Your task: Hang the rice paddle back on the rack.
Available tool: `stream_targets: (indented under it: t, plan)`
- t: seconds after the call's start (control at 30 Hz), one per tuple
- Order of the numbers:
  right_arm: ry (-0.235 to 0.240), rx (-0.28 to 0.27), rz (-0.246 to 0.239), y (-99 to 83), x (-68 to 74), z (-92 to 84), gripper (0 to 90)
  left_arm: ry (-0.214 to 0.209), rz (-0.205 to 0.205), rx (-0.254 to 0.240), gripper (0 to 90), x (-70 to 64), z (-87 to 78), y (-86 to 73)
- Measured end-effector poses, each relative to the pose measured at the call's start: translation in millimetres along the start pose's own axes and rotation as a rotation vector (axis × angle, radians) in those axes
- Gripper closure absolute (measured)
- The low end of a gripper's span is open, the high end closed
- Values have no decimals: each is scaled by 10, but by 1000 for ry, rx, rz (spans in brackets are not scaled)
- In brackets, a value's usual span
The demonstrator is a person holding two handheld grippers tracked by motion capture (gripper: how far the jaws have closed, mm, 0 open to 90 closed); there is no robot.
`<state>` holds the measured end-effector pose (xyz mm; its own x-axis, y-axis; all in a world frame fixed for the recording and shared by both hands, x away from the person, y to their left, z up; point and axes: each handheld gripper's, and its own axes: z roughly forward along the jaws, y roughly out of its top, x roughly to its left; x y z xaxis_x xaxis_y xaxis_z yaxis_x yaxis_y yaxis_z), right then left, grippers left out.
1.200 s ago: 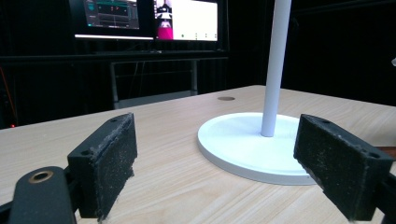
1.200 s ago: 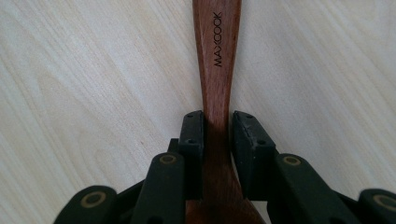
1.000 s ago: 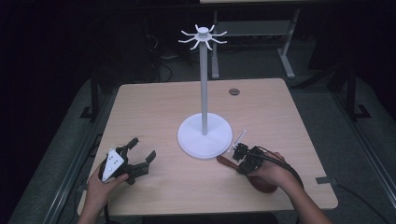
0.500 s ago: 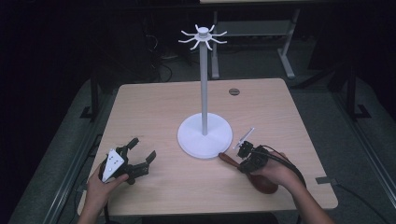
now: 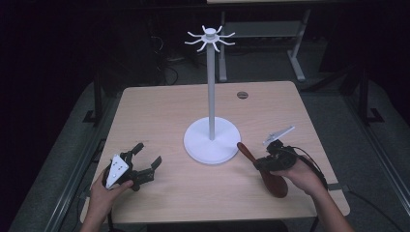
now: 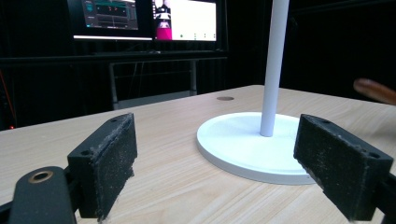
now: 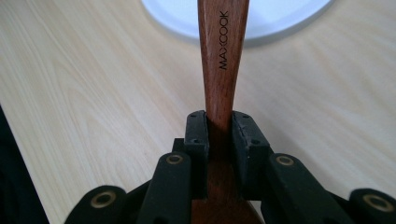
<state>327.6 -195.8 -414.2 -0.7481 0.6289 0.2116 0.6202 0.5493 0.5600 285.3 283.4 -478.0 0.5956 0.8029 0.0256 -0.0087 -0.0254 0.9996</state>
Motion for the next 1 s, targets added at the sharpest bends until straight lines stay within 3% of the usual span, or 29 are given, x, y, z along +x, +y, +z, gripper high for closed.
stream_targets:
  t: [0.17, 0.3, 0.57, 0.63, 0.8, 1.0]
  plan:
    - [9, -76, 47, -45, -88, -115, 776, 0, 0, 1, 129, 1, 0, 0]
    - [1, -118, 50, -68, -121, -180, 776, 1, -1, 0, 129, 2, 0, 0]
    - [-10, -204, 38, -91, -141, -291, 777, 1, 0, 0, 129, 2, 0, 0]
    - [-14, -261, 21, -103, -156, -332, 777, 2, -1, 0, 129, 2, 0, 0]
    - [-24, -331, 17, -115, -162, -402, 779, 2, -3, 0, 129, 3, 0, 0]
    - [-45, -387, 8, -122, -158, -457, 779, 2, -3, 0, 129, 3, 0, 0]
